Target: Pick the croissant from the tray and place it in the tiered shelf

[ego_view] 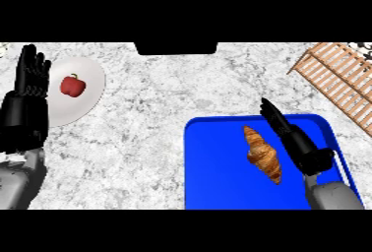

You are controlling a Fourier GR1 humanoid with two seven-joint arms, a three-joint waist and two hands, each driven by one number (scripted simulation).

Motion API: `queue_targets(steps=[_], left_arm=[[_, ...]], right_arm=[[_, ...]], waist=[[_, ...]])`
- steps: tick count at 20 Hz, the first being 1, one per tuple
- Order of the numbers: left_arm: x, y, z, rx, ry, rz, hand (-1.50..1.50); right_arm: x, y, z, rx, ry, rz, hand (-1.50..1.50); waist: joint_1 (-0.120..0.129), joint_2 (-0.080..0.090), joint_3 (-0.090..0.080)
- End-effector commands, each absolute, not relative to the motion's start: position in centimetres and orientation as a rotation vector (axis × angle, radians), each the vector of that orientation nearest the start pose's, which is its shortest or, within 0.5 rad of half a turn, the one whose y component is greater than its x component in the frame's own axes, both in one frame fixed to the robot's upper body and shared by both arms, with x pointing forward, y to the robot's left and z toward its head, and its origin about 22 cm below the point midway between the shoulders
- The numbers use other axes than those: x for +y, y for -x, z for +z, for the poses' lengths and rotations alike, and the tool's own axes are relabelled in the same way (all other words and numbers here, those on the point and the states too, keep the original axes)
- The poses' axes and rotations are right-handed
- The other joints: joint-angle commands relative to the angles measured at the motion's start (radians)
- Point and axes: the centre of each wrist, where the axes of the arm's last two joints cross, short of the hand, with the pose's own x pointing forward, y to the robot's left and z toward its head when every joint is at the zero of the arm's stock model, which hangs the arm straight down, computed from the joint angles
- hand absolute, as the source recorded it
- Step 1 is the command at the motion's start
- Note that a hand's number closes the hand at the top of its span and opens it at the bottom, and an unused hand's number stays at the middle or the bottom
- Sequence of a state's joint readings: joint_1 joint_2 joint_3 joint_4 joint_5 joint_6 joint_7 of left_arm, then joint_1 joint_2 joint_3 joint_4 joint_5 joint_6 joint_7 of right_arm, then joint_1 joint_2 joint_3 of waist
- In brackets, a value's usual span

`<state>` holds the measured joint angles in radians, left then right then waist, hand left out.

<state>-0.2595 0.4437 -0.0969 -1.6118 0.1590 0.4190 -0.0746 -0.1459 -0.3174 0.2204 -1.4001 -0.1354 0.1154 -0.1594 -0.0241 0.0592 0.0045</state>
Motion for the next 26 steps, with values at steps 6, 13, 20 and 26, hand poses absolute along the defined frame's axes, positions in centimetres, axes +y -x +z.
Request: queue_targets(steps=[6,13,20,26], left_arm=[[33.2,-25.0,1.2,-1.395,-0.344,-0.045,0.0],[33.9,-22.5,-0.5,-1.329,-0.276,-0.036,0.0],[35.4,-22.7,0.5,-1.325,-0.294,-0.029,0.0],[35.8,-22.5,-0.3,-1.31,-0.288,-0.028,0.0]], right_arm=[[-18.1,-29.5,5.9,-1.891,-0.023,0.272,1.5],[-16.2,-25.2,0.7,-1.74,0.586,0.128,-1.5],[-14.4,-21.7,2.5,-1.592,0.845,0.29,-1.5],[-16.2,-21.6,5.4,-1.274,1.067,0.515,-1.5]], waist=[[0.042,-0.059,-0.008],[0.028,-0.064,-0.007],[0.006,-0.071,-0.01],[-0.004,-0.07,-0.013]])
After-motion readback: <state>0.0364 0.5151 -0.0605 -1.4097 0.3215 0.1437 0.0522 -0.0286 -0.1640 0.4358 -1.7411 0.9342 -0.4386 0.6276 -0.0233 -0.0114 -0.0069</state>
